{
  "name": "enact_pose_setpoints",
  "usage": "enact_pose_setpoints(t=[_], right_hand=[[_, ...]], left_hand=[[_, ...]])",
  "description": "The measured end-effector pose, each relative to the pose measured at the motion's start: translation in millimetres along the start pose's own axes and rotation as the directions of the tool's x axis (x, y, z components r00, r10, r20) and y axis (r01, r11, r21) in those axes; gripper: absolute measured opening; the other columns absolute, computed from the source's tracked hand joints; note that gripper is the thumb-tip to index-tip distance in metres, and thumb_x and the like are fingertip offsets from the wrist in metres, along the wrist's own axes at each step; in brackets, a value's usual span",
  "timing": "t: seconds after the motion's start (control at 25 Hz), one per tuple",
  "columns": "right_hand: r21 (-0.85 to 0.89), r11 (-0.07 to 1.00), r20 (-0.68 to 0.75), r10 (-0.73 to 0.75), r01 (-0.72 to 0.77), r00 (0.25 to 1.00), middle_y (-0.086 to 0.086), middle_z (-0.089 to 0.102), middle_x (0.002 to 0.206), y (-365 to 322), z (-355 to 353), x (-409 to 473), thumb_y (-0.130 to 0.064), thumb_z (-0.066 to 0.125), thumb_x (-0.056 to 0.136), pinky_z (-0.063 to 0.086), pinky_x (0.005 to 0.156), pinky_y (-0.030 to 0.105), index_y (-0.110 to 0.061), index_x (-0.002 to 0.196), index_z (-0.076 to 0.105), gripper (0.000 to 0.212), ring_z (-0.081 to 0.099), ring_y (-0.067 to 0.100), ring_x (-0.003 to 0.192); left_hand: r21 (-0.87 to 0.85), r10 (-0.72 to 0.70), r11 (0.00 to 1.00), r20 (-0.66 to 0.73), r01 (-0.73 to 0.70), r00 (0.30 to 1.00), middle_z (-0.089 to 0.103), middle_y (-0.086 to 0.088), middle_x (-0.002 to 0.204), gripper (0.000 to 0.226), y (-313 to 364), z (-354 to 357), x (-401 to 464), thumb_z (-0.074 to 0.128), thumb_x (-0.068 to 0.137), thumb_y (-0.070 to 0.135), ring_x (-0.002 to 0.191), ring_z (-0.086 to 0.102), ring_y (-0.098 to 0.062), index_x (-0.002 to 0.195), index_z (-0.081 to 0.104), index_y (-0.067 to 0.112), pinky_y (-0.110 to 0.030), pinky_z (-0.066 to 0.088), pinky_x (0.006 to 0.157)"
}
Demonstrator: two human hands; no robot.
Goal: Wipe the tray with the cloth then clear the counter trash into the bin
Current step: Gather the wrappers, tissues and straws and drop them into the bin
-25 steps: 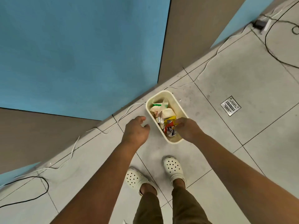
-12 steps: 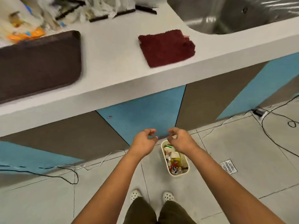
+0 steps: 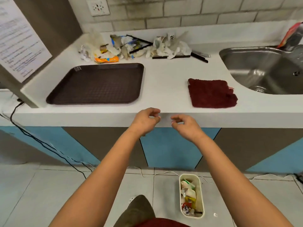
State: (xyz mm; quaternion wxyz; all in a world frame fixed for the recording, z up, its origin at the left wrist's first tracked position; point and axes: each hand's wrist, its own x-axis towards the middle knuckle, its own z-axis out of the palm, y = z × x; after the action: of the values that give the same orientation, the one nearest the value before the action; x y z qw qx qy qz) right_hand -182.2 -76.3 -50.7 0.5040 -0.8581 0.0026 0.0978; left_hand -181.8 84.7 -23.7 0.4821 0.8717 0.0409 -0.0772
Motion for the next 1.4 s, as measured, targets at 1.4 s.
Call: enact_pose_setpoints(t=[1.4], right_hand=[[-0.186,0.979,-0.65,-0.057,-0.086,0.758,0.021,0.025,0.143,-94.4,-48.3,400.9,-0.013,0.062,0.084,0.033,0.1,0.037,-0.018,0.134,0.045,0.054,0.031,0.04,0.128]], left_hand=[[0.268,0.23,0.951,-0.27,-0.156,0.935,0.048,-0.012,0.131,0.037,-13.4,-195.9,441.4,0.054,0.089,0.015,0.117,0.048,-0.025,0.125,0.055,0.014,-0.016,0.03,0.091]])
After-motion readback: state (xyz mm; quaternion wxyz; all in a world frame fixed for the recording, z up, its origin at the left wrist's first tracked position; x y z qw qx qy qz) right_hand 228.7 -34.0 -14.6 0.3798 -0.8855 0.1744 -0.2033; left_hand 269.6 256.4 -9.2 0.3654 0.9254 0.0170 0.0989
